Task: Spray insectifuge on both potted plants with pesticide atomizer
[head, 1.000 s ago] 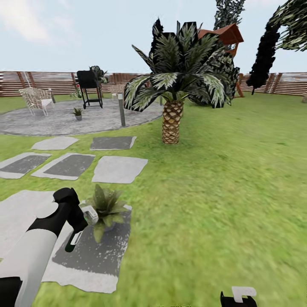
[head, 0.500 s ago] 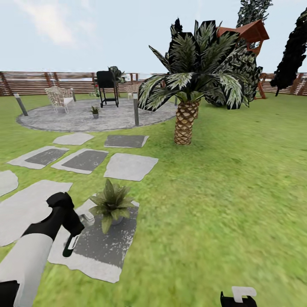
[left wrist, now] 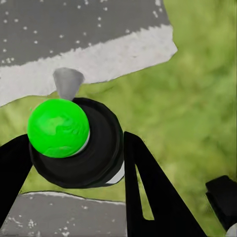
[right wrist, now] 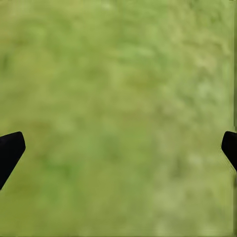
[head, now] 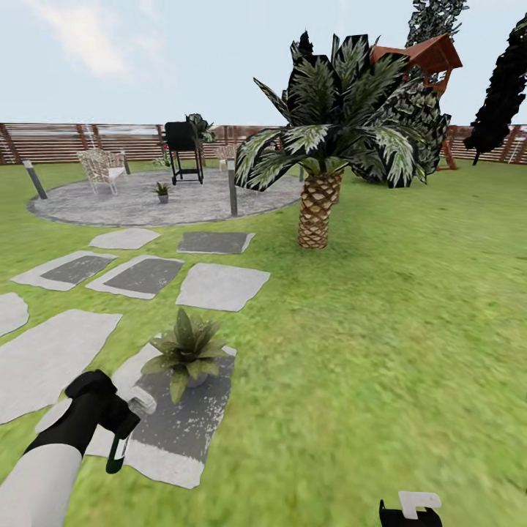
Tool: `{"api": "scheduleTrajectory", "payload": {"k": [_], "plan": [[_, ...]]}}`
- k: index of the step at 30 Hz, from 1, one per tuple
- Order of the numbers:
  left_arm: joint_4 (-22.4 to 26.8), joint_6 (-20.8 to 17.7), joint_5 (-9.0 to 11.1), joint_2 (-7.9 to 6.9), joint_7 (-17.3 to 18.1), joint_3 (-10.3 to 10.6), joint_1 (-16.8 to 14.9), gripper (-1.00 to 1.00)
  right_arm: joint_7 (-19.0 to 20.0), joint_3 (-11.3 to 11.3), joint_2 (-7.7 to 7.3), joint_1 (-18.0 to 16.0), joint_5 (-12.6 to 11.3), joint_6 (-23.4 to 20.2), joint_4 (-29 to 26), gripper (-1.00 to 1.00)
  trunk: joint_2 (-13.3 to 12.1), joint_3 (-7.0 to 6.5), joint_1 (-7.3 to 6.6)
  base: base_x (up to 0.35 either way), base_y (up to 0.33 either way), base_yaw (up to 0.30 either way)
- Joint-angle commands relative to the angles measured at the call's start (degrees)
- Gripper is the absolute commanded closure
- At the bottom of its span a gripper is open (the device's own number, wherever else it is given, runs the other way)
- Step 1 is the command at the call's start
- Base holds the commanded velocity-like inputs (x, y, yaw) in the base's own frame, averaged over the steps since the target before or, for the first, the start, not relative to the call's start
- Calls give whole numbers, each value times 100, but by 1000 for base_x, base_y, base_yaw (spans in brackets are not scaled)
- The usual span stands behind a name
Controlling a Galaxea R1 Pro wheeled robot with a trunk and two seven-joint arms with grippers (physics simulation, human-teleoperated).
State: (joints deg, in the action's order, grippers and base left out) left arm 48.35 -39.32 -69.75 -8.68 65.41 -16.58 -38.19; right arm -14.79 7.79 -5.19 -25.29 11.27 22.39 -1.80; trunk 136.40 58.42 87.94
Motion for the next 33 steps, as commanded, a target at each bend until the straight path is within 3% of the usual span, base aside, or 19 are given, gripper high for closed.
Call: {"api": "scheduleTrajectory", "payload": {"k": [1, 3, 4, 6, 19, 33], "plan": [[8, -44, 31, 0, -152, -96, 22, 100, -15, 47, 4, -5, 60, 16, 6, -100, 2, 5, 0, 112, -228, 0], [-11, -21, 366, 43, -587, -435, 85, 100, -15, 47, 16, -2, 60, 18, 5, -100, 2, 5, 0, 135, -244, 71], [-16, -9, 551, 45, -629, -475, 119, 100, -15, 47, 17, -3, 60, 16, 5, -100, 2, 5, 0, 151, -249, 232], [-18, 0, 647, 43, -645, -489, 136, 100, -15, 47, 18, -2, 60, 16, 10, -100, 2, 5, 0, 155, -249, 258], [-12, 4, 698, 55, -655, -460, 154, 100, -15, 47, 18, -2, 60, 16, 13, -100, 2, 5, 0, 171, -244, 265], [-18, 4, 668, 47, -653, -465, 159, 100, -15, 47, 18, -3, 65, 11, 13, -100, 2, 5, 0, 188, -184, 21]]}}
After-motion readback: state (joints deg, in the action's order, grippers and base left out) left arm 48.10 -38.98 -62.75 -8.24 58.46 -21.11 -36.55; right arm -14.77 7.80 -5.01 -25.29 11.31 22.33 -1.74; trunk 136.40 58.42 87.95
